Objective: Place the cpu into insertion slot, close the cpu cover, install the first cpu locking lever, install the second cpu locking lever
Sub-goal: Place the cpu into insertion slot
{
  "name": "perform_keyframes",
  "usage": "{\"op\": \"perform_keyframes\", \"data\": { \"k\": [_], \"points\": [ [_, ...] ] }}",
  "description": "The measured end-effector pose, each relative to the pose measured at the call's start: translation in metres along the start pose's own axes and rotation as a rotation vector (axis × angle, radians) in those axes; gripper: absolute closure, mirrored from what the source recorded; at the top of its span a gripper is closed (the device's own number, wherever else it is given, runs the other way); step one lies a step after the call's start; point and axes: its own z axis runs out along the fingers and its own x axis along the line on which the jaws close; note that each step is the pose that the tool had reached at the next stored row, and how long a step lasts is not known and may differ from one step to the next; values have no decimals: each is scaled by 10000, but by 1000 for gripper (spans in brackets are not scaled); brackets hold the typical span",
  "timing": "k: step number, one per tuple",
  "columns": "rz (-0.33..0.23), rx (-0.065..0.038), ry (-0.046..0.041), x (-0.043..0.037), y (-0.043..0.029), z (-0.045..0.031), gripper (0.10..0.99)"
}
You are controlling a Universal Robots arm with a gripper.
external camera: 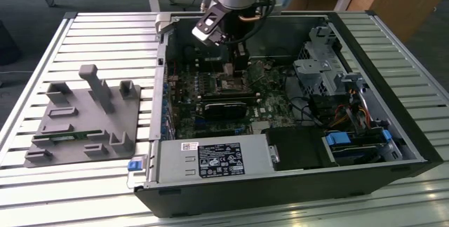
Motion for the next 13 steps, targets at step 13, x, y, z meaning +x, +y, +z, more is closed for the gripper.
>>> {"op": "perform_keyframes", "data": {
  "k": [13],
  "points": [
    [144,7,-10,40,-12,201,545]
  ]
}}
